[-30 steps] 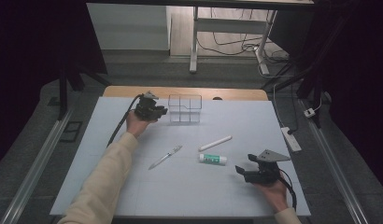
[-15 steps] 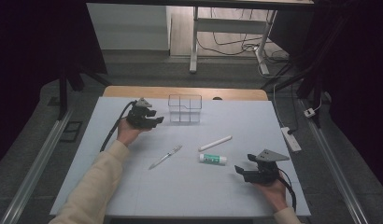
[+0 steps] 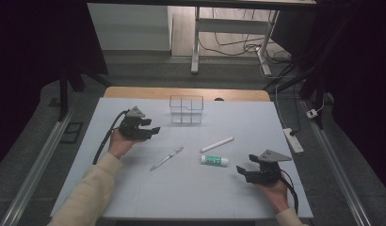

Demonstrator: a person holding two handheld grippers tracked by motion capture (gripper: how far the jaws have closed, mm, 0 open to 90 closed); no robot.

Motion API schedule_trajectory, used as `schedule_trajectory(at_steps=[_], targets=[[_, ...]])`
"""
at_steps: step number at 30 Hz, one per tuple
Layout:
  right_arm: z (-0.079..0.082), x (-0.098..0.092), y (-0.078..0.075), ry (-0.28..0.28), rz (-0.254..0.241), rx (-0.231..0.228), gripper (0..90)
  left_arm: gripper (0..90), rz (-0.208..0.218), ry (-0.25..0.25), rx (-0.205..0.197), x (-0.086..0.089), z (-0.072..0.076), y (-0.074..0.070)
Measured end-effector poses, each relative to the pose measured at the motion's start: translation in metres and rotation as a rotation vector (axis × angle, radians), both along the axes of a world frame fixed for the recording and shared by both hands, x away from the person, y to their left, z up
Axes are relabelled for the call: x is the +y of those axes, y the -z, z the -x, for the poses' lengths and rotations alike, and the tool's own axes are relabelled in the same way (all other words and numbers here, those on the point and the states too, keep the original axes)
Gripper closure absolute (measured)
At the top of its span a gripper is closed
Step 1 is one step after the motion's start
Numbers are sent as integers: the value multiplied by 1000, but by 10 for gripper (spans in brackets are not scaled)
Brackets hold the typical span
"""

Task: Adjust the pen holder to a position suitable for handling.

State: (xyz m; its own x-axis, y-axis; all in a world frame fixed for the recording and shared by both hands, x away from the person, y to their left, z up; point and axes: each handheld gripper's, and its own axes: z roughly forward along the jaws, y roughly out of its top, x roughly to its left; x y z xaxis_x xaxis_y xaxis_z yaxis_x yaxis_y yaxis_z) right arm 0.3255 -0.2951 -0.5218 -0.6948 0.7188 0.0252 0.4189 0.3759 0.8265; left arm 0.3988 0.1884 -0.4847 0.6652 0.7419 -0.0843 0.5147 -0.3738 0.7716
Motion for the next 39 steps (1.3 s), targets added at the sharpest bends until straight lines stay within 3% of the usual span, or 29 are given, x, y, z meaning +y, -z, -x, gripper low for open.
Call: schedule_trajectory(at_steps=[5, 14, 18, 25, 31, 39], targets=[[-1, 0, -1, 2, -11, 0, 241, 416, -30, 22, 5, 4, 17, -4], [-1, 3, -3, -5, 1, -11, 241, 407, -37, 58, 20, 13, 44, -7], [0, 2, -3, -3, 6, -13, 240, 404, 0, 71, 29, 15, 54, -6], [2, 3, -3, -15, 16, -17, 240, 394, -8, 112, 49, 12, 64, -6], [3, 4, -3, -13, 19, -18, 239, 388, -38, 143, 57, 5, 66, -3], [2, 4, -3, -16, 23, -17, 239, 386, -44, 172, 65, -1, 70, -4]])
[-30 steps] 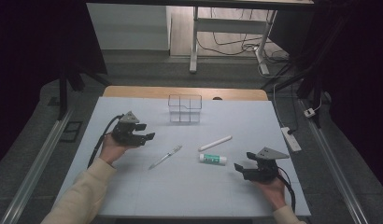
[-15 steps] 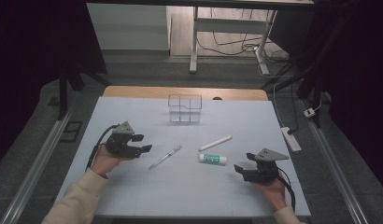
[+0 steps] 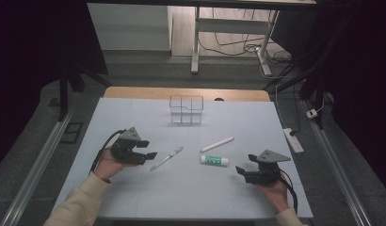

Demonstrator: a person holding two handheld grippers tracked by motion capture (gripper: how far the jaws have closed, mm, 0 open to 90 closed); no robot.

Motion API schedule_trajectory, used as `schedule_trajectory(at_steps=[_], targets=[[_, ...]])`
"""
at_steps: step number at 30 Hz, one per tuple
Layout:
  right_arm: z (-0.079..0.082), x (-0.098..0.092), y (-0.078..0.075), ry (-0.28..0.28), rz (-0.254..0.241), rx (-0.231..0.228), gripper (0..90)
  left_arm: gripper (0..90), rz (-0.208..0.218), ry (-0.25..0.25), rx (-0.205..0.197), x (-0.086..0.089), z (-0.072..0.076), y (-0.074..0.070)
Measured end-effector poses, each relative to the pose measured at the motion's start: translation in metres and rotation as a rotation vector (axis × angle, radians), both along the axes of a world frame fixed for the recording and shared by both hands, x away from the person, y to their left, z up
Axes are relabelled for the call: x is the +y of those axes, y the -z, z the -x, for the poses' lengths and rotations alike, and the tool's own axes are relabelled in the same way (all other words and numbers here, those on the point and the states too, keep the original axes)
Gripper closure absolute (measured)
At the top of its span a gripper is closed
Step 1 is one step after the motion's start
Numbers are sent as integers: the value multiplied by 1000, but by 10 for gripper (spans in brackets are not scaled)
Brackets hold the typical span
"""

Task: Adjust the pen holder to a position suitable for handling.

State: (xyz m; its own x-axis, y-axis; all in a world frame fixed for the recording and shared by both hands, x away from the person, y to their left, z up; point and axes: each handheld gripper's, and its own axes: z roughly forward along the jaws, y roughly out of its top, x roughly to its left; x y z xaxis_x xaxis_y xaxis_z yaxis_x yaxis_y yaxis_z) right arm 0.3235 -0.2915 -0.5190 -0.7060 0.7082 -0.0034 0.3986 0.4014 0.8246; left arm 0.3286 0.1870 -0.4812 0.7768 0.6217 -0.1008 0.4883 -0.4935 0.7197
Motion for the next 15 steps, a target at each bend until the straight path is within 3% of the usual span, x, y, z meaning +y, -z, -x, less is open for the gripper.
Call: schedule_trajectory(at_steps=[4, 15], targets=[[1, 0, 0, 2, -2, -2, 239, 386, 9, 16, 16, -6, 3, 1], [1, 0, 1, -8, -1, 5, 237, 382, -25, 63, 45, -22, 4, 8]])
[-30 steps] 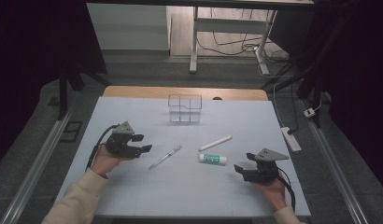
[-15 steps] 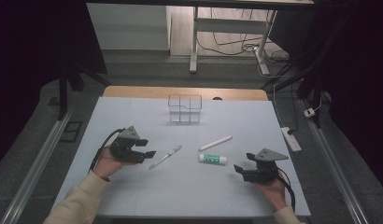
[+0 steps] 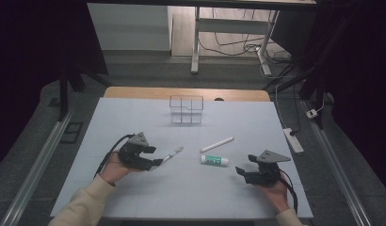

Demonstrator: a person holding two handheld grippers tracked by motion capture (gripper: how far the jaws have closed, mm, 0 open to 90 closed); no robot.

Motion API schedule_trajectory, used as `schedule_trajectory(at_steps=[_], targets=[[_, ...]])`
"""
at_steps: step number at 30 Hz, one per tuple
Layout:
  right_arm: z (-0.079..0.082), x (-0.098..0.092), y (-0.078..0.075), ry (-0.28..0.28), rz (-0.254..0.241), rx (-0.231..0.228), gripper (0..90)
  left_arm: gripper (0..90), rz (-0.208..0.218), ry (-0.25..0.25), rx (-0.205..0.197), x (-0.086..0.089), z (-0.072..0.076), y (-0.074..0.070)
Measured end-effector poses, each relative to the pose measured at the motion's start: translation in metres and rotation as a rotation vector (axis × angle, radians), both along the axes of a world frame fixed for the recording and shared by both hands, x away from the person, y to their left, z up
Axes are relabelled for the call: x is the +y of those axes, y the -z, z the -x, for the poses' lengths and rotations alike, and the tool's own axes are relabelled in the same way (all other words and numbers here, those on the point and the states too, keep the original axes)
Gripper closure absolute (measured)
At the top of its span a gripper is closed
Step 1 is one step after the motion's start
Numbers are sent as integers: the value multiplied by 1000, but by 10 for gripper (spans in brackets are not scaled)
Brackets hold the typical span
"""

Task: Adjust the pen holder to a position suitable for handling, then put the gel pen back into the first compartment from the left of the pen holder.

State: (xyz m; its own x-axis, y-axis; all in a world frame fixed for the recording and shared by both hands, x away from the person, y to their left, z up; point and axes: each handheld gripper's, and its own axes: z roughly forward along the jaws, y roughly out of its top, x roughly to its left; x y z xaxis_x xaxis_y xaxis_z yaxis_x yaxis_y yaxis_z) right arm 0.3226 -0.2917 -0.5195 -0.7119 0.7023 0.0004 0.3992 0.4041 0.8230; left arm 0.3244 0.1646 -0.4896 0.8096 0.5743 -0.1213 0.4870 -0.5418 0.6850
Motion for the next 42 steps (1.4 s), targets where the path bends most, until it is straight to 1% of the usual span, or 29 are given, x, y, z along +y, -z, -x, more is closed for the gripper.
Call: schedule_trajectory(at_steps=[6, 9, 16, 24, 26, 29, 33, 35, 36, 37, 39, 42], targets=[[3, -1, 0, 5, -3, -7, 238, 379, -23, 30, 7, -9, 2, 1], [3, -2, -1, 5, 3, -3, 237, 377, -36, 43, 13, -13, 4, 1], [3, -1, 1, 2, 7, 1, 238, 374, -51, 76, 20, -21, 8, 0], [4, -1, 0, 4, 9, 1, 237, 364, -84, 88, 47, -30, 8, 7], [4, -2, -1, 6, 7, 0, 238, 368, -87, 77, 57, -31, 7, 9], [4, -2, -2, 4, 4, -5, 238, 377, -104, 68, 64, -32, 7, 11], [4, -1, -1, 3, 5, -5, 238, 397, -141, 68, 77, -36, 7, 15], [3, -1, -1, 2, 4, -6, 238, 403, -160, 64, 74, -39, 6, 17], [3, -1, -1, 3, 1, -7, 238, 408, -166, 53, 69, -40, 6, 18], [3, -1, -1, 2, 0, -7, 238, 413, -185, 50, 63, -40, 4, 18], [3, -1, -1, 3, 1, -6, 238, 414, -188, 41, 58, -39, 2, 18], [3, -1, -1, 3, 2, -5, 238, 414, -180, 27, 55, -37, 0, 18]])
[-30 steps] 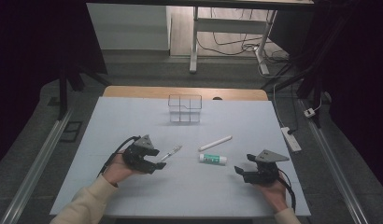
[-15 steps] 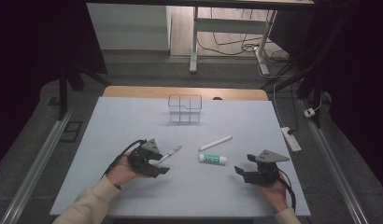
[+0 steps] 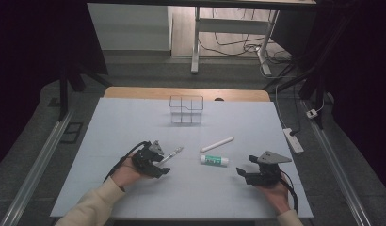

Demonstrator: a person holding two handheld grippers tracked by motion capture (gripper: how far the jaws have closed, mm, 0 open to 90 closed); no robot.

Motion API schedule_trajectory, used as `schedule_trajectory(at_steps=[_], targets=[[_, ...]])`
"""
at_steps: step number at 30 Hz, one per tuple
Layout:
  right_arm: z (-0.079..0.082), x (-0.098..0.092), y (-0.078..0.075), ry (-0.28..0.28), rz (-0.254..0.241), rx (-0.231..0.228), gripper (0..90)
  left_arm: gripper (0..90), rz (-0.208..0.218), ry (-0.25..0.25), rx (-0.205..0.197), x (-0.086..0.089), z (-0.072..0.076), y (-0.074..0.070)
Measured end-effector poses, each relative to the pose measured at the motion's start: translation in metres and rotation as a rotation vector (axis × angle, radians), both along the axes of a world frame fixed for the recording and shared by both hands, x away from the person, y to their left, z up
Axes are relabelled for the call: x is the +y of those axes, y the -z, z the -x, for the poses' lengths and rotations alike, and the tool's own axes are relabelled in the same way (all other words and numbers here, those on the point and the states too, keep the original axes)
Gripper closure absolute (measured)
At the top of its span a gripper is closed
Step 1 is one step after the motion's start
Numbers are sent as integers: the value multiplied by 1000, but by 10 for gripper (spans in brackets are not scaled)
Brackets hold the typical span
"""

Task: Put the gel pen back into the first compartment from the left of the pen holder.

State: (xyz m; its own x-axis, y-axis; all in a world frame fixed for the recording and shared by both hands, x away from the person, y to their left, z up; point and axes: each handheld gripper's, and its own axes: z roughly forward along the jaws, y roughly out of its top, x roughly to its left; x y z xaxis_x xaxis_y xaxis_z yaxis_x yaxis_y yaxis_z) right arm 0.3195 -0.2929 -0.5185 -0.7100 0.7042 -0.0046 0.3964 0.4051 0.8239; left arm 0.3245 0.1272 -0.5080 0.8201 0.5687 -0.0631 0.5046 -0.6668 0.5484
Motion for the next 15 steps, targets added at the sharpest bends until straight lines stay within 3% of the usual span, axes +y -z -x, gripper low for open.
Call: schedule_trajectory(at_steps=[8, 12, 15], targets=[[0, 1, 1, -1, 3, 7, 238, 438, -57, -48, -4, 2, -8, 7], [-1, 1, 2, -1, 2, 7, 238, 559, -92, -45, 5, -1, -10, 12], [0, 1, 2, -1, -1, 6, 238, 644, -92, -39, 19, -2, -11, 11]])
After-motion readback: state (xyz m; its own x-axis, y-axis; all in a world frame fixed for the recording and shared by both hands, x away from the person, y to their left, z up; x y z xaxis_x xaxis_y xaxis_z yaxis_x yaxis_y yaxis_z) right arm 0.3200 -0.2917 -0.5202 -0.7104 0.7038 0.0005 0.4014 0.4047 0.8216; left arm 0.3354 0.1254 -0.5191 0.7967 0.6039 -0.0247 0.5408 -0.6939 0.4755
